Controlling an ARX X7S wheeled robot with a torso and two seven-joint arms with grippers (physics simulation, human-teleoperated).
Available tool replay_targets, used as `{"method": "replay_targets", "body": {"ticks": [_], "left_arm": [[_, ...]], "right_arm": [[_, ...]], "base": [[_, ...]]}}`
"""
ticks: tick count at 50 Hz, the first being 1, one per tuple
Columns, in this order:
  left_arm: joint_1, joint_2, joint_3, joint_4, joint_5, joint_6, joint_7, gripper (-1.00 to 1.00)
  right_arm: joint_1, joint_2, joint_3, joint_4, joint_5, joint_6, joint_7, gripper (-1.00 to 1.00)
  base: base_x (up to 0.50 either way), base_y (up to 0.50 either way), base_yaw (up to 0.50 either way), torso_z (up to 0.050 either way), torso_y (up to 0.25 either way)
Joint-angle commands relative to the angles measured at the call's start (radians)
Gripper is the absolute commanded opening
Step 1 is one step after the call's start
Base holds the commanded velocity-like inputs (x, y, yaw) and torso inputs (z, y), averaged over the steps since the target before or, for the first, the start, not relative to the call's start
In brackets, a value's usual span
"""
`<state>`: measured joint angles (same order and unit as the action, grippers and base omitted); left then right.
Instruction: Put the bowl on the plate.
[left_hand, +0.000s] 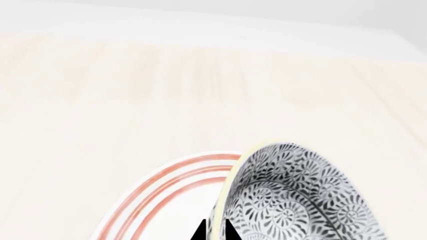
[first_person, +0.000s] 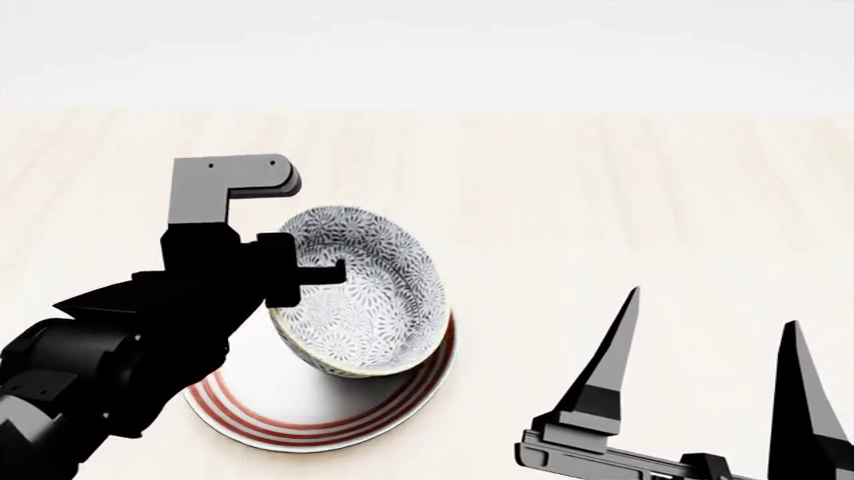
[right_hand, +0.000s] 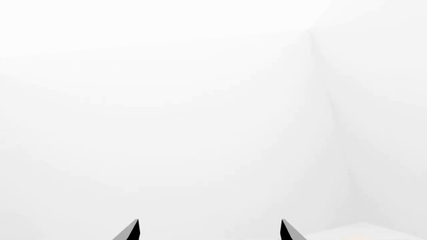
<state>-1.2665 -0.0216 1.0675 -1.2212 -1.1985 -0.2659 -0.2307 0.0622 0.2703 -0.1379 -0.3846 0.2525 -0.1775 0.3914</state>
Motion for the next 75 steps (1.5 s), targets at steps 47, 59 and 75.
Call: {"method": "replay_targets", "body": {"ticks": [47,59,75], "left_arm": [[0.054,-0.715,0.122,0.871,0.263,0.160,-0.578,1.00],[0.284,-0.958,0.081,1.198,0.326,0.402,-0.830,1.00],[0.603,-0.999,0.135,1.353,0.868,0.585,-1.331,1.00]], "right_arm": [[-0.011,0.001,-0.021,-0.017,-0.030,0.008,0.000,1.00],[-0.011,0.000,-0.036,-0.008,-0.045,-0.004,0.002,1.00],[-0.017,-0.015,-0.044,0.136,-0.089,-0.242,-0.036,1.00]], "base": [[0.00,0.00,0.00,0.000,0.000],[0.00,0.00,0.00,0.000,0.000],[0.00,0.00,0.00,0.000,0.000]]}}
